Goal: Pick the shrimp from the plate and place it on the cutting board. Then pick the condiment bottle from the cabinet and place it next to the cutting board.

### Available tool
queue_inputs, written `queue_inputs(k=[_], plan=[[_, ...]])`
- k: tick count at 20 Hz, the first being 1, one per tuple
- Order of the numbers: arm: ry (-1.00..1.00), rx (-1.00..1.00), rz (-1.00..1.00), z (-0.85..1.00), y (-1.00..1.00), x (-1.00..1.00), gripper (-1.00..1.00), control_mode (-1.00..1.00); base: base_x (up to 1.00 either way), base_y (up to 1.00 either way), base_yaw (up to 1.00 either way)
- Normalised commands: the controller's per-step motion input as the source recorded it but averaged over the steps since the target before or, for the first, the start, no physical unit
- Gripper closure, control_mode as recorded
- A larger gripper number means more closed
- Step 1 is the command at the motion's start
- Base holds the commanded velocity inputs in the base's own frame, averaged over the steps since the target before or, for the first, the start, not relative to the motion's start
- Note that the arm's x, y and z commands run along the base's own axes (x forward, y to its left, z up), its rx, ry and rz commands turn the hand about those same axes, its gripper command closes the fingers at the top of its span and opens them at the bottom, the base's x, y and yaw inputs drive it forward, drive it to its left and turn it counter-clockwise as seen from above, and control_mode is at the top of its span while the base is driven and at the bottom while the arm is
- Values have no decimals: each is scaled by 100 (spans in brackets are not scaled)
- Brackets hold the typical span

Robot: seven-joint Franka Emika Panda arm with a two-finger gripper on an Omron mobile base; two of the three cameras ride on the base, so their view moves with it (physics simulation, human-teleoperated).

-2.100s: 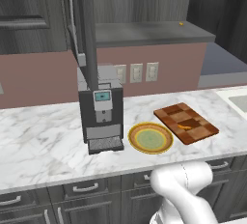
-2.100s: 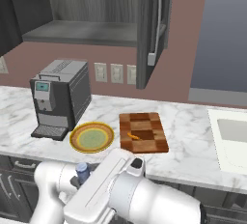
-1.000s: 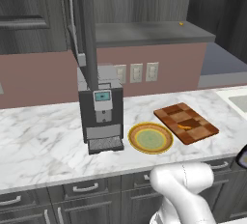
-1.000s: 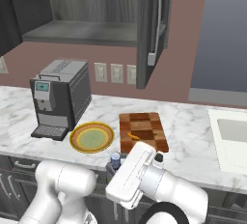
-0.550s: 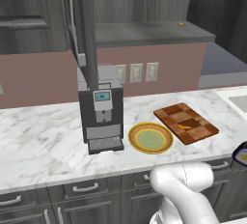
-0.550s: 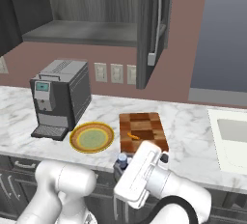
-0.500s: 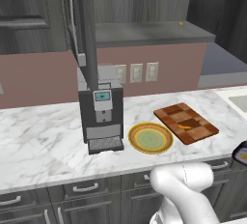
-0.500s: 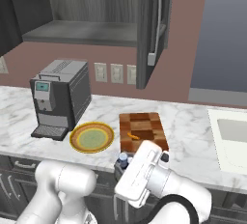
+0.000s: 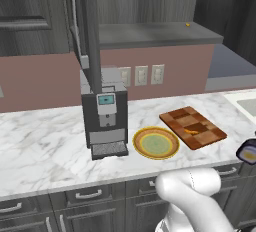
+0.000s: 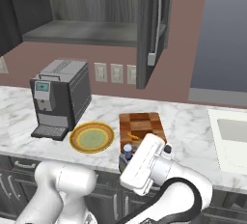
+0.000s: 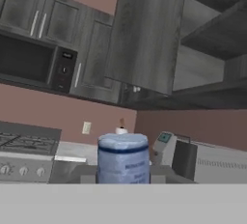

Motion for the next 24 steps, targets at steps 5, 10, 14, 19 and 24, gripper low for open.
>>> queue_inputs(k=[5,10,14,19,24], plan=[[3,-5,-3,-18,0,35,100,-100,0,0,0],[1,-11,-5,-21,0,28,100,-100,0,0,0],[0,-11,-5,-14,-3,20,100,-100,0,0,0],[0,-5,-4,-12,-3,21,100,-100,0,0,0],[0,0,-2,-19,-5,31,100,-100,0,0,0]])
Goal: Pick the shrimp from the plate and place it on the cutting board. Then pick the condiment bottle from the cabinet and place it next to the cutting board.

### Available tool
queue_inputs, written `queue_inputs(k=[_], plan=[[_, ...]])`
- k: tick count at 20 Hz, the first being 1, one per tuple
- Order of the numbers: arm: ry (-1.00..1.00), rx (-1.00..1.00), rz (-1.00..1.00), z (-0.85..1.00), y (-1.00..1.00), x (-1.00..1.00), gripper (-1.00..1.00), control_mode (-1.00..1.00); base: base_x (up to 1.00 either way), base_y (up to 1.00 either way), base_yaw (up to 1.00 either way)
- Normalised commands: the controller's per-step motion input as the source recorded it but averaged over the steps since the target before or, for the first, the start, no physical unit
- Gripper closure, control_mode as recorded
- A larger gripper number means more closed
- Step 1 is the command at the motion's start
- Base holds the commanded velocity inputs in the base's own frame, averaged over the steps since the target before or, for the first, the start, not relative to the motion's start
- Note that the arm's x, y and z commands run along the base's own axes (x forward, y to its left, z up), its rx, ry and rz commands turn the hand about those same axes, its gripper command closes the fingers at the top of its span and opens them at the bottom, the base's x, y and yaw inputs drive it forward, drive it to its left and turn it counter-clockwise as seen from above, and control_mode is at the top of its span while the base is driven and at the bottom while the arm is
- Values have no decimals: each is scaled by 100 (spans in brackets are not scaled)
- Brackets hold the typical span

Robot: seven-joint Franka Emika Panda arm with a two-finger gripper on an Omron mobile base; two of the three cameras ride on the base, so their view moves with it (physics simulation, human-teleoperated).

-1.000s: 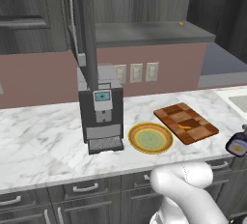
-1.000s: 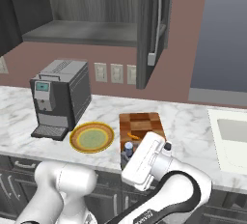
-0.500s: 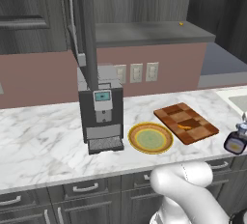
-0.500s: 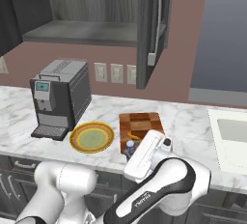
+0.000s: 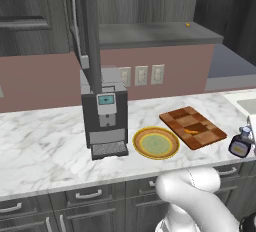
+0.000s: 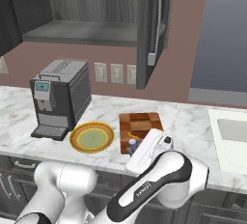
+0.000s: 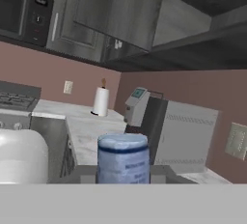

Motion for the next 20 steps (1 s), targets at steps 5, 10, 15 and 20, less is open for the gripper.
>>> queue_inputs(k=[5,10,15,20], plan=[[0,0,-1,-20,-8,33,100,-100,0,0,0],[0,0,-1,-21,-8,30,100,-100,0,0,0],[0,0,-1,-23,-8,22,100,-100,0,0,0],[0,0,-1,-25,-15,18,100,-100,0,0,0]])
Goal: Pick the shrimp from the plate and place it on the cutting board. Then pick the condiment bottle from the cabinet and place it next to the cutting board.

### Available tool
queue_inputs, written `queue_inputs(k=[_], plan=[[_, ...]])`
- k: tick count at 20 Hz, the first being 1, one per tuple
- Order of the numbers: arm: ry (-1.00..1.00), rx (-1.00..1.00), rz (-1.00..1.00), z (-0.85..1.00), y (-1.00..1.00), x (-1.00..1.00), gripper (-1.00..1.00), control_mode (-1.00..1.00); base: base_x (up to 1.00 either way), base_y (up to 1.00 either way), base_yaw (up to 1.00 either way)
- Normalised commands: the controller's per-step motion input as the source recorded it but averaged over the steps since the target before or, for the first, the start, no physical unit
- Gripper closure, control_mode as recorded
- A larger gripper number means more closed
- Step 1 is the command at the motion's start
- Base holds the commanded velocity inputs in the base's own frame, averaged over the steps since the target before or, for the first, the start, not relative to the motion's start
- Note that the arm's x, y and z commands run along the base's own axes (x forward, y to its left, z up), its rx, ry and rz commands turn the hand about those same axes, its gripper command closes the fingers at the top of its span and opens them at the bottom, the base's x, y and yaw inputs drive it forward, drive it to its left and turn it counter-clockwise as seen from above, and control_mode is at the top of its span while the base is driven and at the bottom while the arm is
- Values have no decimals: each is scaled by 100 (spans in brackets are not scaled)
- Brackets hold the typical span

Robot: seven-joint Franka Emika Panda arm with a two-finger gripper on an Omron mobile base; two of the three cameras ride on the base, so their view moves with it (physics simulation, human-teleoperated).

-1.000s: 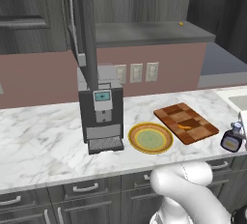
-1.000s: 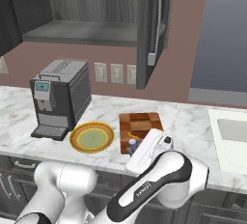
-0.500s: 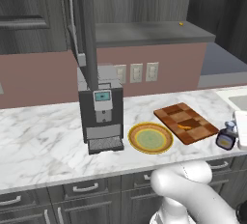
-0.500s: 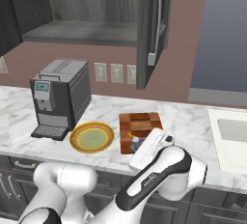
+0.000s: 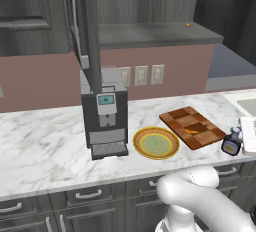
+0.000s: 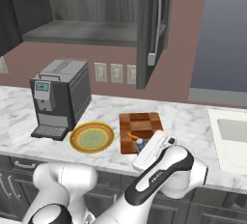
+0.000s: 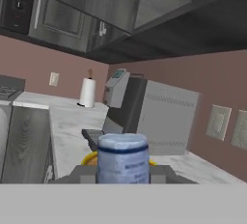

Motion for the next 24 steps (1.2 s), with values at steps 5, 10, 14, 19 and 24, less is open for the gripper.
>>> queue_inputs(k=[5,10,14,19,24], plan=[[0,0,0,-27,-17,21,100,-100,0,0,0],[0,0,0,-27,-15,26,100,-100,0,0,0],[0,0,0,-27,-16,27,100,-100,0,0,0],[0,0,0,-25,-17,27,100,-100,0,0,0],[0,0,0,-25,-19,28,100,-100,0,0,0]])
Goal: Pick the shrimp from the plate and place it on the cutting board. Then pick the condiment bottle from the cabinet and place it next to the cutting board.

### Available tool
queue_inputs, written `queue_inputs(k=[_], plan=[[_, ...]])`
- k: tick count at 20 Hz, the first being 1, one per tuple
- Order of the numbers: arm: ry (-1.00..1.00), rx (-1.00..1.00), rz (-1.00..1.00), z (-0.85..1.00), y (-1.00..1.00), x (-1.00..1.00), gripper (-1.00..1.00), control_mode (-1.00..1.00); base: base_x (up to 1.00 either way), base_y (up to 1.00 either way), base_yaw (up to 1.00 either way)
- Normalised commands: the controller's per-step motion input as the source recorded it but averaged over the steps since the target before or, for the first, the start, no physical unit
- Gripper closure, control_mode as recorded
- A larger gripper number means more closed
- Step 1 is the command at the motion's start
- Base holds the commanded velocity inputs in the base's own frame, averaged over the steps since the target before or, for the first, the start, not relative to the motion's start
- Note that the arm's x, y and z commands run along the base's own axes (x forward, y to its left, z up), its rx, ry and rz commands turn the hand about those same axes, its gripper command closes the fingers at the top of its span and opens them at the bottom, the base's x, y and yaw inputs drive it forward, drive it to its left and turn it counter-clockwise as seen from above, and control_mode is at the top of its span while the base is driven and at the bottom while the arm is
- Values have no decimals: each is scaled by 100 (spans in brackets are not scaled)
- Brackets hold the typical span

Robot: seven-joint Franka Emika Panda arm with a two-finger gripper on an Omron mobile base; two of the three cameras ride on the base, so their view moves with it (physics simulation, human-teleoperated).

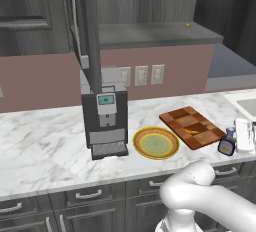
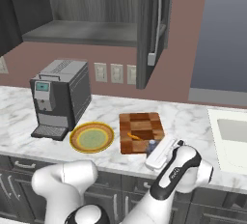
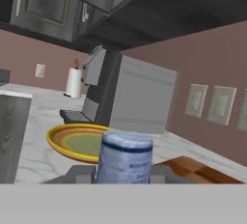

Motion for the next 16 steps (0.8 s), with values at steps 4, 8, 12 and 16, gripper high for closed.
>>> queue_inputs(k=[4,8,12,16], plan=[[0,0,-1,-25,-19,27,100,-100,0,0,0],[0,0,0,-24,-18,19,100,-100,0,0,0],[-1,0,0,-29,-5,3,100,-100,0,0,0],[-11,0,0,-24,0,-7,100,-100,0,0,0]])
